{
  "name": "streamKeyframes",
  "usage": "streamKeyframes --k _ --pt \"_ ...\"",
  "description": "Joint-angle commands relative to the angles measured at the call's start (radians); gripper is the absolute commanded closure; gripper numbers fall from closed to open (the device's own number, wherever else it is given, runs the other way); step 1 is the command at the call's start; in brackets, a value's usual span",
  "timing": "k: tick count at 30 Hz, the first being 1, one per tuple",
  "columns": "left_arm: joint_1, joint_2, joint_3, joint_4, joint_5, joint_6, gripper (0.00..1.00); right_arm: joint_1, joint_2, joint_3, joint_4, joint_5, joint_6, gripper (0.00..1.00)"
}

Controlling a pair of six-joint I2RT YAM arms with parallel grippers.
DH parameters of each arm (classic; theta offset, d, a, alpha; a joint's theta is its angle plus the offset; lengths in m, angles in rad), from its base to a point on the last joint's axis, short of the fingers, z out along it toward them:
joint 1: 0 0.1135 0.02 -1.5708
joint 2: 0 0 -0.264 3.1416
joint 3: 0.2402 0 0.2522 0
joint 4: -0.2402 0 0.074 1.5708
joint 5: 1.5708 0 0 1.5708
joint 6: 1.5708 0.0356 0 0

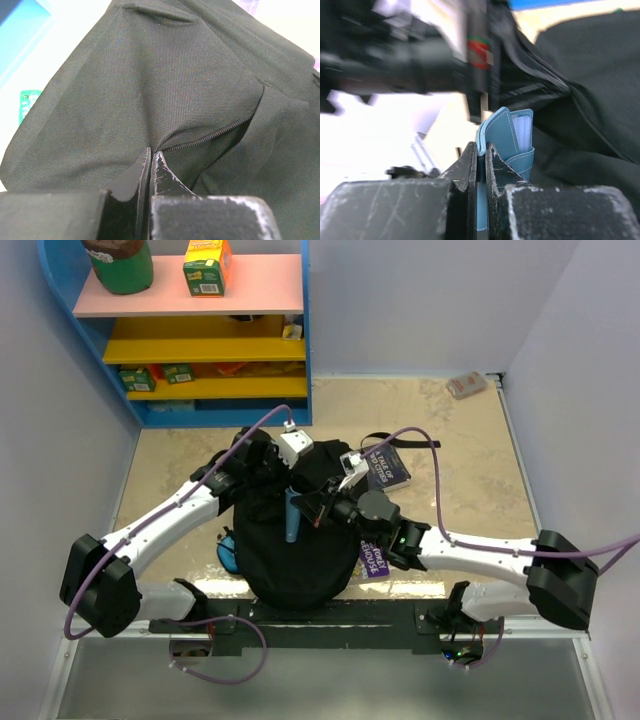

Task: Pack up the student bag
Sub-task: Place the personal item in the student bag.

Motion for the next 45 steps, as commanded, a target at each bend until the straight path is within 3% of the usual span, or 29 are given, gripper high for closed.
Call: streamKeyframes --k 1,2,4,5,6,9,12,19,24,30,33,40,45 --pt "0.004 -0.034 0.04 0.031 0.006 -0.016 1.0 0.002 0.06 -0.068 0.144 0.066 0.0 1.0" --pt "0.004 -0.037 0.039 0.031 0.003 -0.01 1.0 0.002 0.068 -0.088 0.164 0.08 0.002 1.0" --pt "0.004 -0.042 0.029 0.031 -0.002 -0.008 1.0 -0.001 0.085 -0.121 0.169 0.135 0.011 0.8" --pt "0.004 -0.044 0.029 0.029 -0.003 -0.005 1.0 -0.007 0.088 -0.122 0.123 0.152 0.016 0.66" --pt "0.004 -0.042 0.028 0.029 -0.005 -0.002 1.0 -0.013 0.092 -0.118 0.09 0.172 0.038 0.42" --pt "0.004 -0.042 0.028 0.029 -0.003 -0.002 1.0 -0.037 0.094 -0.084 -0.029 0.215 0.066 0.27" --pt "0.006 -0.042 0.026 0.032 0.004 -0.002 1.0 -0.07 0.121 0.014 -0.205 0.259 0.082 0.2" --pt "0.004 -0.041 0.031 0.032 0.014 -0.005 1.0 -0.082 0.243 0.227 -0.538 0.368 0.099 0.25" --pt "0.004 -0.036 0.028 0.035 0.009 0.001 1.0 -0.064 0.139 0.194 -0.661 0.439 0.131 0.33" --pt "0.004 -0.016 0.017 0.041 0.012 0.012 1.0 -0.054 -0.162 0.011 -0.659 0.398 0.132 0.3" --pt "0.004 -0.01 0.017 0.045 0.011 0.015 1.0 -0.054 -0.23 -0.036 -0.69 0.352 0.141 0.29" --pt "0.004 -0.002 0.019 0.045 0.014 0.023 1.0 0.06 -0.227 -0.122 -0.601 0.262 0.146 0.45" --pt "0.003 0.01 0.022 0.029 0.023 0.055 1.0 0.139 -0.161 -0.161 -0.492 0.25 0.109 0.39"
